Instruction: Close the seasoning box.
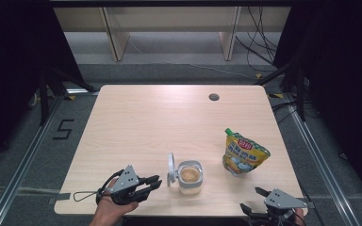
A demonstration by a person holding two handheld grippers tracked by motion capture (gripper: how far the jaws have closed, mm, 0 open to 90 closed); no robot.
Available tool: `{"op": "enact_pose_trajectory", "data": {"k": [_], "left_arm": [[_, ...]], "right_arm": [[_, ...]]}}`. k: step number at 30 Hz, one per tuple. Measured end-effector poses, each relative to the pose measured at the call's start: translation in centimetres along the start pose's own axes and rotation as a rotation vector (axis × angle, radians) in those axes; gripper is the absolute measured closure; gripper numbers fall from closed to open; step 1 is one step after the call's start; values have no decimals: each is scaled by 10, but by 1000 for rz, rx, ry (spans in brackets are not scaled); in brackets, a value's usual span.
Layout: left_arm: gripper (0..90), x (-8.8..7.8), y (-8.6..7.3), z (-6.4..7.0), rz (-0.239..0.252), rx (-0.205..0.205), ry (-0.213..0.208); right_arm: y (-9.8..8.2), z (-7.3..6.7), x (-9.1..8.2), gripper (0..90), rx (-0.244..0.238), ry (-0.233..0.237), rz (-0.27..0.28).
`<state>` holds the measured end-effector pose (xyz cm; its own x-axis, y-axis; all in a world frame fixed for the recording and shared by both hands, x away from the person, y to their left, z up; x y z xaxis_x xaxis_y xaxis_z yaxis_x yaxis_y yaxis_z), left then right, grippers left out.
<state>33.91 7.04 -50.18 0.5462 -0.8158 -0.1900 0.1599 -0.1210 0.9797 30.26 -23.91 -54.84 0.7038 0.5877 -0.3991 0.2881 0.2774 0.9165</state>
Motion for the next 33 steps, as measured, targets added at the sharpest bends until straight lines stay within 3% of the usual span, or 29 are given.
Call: {"op": "enact_pose_trajectory", "data": {"k": [2, 5, 7, 8, 11, 12, 13, 15, 26, 31, 33], "left_arm": [[843, 1, 4, 1, 4, 26, -15], [887, 2, 9, -1, 7, 38, -1], [890, 3, 11, -1, 17, 20, 2], [890, 2, 12, -3, 10, 41, 2], [891, 5, 18, -3, 21, 38, -1], [891, 6, 20, -3, 22, 45, -4], [891, 8, 22, -2, 23, 32, -2], [891, 11, 25, -2, 24, 48, -5], [891, 28, 32, 9, 7, 83, -60], [891, 35, 32, 16, -6, 95, -76], [891, 36, 31, 17, -8, 98, -79]], "right_arm": [[0, -2, 1, 236, 2, 20, -1], [0, -1, 0, 236, 3, 5, -1], [1, 0, 0, 237, 2, 4, 3], [1, 0, 0, 237, 1, 5, 3], [1, 0, 0, 238, 0, 5, 1], [0, -2, 0, 238, 22, 2, -5], [0, -1, 0, 238, 8, 2, -4], [0, -2, 0, 239, 9, 11, -7], [2, 1, 0, 242, -19, 3, 6], [0, -3, -1, 244, 24, 4, -6], [2, -1, 1, 245, -6, 8, 5]]}}
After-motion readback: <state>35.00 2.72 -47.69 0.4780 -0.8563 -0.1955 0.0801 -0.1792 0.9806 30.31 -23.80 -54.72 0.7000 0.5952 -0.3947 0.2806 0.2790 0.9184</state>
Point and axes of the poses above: each handheld gripper's, and its own axes: x roughly forward along the jaws, y roughly out of its top, z roughly to its right, the point moved 10 cm from there along x, roughly forward along the jaws, and after that the axes turned 13 degrees about z, right-handed, at the moved point
